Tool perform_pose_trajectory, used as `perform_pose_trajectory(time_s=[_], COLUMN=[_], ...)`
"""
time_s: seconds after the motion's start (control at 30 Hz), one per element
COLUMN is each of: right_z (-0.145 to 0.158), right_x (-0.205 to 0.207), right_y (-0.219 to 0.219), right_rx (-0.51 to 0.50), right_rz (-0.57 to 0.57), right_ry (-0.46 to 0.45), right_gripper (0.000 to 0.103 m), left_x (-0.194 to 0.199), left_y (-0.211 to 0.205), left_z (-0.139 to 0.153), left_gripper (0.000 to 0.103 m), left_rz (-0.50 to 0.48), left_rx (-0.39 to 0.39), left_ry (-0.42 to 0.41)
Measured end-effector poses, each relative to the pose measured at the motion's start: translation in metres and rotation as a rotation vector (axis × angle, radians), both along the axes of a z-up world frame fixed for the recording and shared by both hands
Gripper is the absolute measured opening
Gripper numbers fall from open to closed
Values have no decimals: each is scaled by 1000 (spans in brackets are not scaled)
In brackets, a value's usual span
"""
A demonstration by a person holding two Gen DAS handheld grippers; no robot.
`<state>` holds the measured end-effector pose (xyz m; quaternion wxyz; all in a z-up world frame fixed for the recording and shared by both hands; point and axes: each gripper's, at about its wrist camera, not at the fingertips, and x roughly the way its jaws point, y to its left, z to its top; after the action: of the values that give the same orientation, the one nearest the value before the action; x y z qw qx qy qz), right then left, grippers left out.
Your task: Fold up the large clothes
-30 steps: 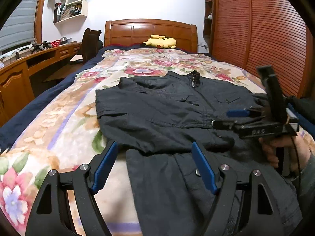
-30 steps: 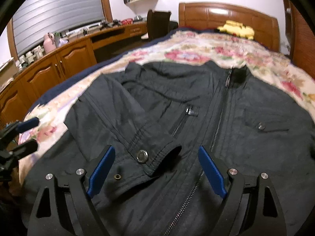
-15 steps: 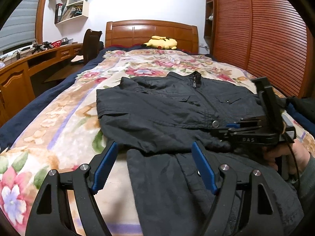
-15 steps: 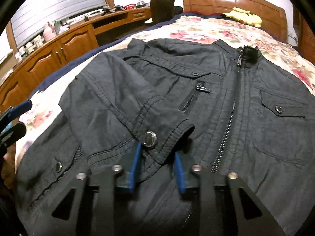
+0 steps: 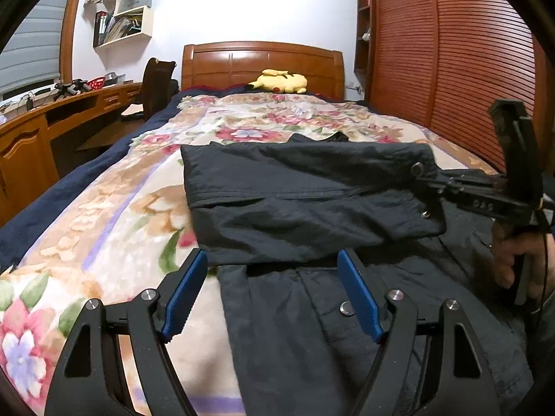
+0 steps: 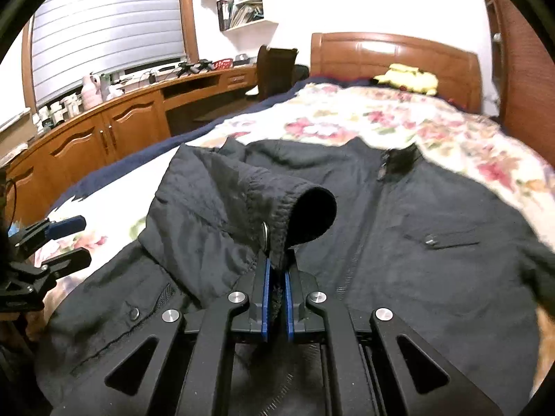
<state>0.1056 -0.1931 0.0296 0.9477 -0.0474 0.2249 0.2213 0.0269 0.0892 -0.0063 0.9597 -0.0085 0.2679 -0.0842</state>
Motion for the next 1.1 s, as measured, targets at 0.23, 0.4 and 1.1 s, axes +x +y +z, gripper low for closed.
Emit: perform_pose_trajectory(time_s=[0.23, 0.4, 1.1], right_z=[16, 8, 3], right_x=[-22, -28, -22], right_y=[-18, -28, -45], right_rx=[-124, -202, -280], right_rz=[-98, -174, -389], right_ry=[-35, -12, 125], right_gripper=[7, 7, 7], left_x=[-2, -3, -1], left_y=[-5, -12, -24], left_z=[12, 16, 24], left_gripper=[78, 78, 80], left_rz=[-8, 8, -29], left_rx=[-10, 19, -3], left_ry=[-44, -69, -81])
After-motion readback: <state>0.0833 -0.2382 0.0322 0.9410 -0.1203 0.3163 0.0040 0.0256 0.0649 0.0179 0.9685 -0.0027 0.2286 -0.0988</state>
